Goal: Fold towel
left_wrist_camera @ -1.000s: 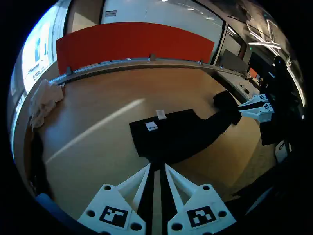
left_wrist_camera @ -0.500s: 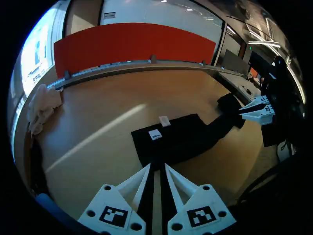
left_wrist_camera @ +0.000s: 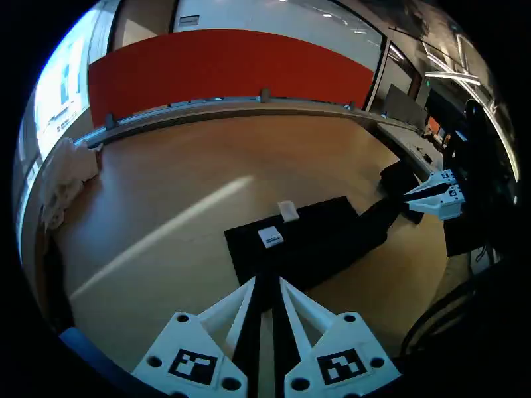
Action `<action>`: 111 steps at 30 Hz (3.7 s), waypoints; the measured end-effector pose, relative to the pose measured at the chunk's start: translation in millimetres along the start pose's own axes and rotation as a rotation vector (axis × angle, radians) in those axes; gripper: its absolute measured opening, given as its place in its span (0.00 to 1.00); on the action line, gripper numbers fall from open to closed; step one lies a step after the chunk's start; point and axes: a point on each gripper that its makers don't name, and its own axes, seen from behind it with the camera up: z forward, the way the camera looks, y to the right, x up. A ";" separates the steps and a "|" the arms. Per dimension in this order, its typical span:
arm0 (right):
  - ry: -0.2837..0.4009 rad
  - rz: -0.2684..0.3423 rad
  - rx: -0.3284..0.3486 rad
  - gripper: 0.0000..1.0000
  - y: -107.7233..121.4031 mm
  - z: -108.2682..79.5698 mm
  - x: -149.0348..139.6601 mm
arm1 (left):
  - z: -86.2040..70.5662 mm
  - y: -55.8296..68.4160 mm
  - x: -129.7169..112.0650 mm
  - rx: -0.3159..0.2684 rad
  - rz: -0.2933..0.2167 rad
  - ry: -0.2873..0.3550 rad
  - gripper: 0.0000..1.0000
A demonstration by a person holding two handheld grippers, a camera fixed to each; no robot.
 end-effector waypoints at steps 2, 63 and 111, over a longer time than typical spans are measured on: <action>-0.009 0.002 -0.001 0.10 2.5 5.5 -2.5 | 6.7 -1.9 0.4 -0.001 -0.001 -0.004 0.10; -0.084 0.106 -0.111 0.41 48.4 91.8 -13.5 | 116.1 -49.9 -6.5 0.043 0.021 -0.070 0.20; -0.033 0.117 -0.143 1.00 44.5 40.5 -28.7 | 45.7 -71.4 -30.8 0.176 -0.092 0.000 0.90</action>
